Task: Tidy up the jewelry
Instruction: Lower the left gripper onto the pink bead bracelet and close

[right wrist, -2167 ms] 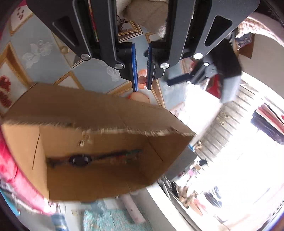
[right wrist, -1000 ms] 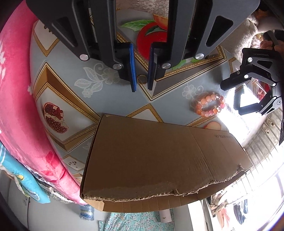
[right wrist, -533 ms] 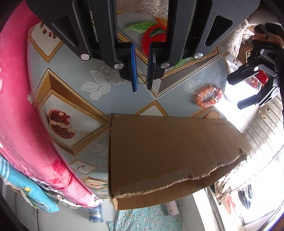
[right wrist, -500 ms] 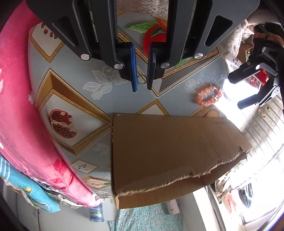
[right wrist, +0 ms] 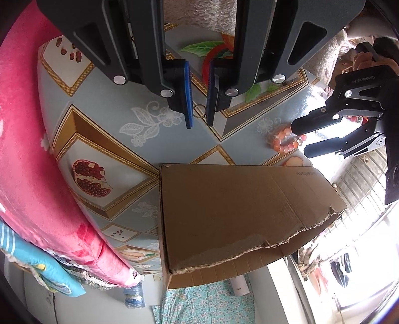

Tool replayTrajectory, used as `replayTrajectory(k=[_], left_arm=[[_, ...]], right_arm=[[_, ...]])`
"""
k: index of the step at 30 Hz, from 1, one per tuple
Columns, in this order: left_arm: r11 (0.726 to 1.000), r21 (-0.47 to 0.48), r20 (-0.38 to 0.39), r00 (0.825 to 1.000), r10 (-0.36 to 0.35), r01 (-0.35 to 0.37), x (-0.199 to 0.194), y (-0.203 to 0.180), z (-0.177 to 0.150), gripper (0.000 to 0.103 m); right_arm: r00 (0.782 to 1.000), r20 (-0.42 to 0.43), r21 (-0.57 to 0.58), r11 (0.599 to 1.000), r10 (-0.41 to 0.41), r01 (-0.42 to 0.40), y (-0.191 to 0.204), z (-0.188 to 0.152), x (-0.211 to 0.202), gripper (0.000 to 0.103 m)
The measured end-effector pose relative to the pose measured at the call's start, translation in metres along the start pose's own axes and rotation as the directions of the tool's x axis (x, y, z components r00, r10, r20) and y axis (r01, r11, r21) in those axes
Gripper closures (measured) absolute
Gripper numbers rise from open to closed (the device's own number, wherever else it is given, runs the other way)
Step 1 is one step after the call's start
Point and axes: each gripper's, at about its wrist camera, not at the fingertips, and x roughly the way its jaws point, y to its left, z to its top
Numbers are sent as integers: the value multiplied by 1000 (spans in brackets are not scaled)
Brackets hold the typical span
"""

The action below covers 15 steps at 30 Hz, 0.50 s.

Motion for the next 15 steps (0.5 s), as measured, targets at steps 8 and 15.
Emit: replayTrajectory(k=[8, 15], left_arm=[[997, 23, -75, 994, 78, -76, 10, -8, 5, 54], [994, 43, -113, 988, 105, -101, 17, -13, 5, 61]], right_arm=[[1000, -5, 11, 1000, 25, -25, -4, 1, 5, 92], [999, -5, 33, 999, 37, -36, -8, 2, 7, 92]])
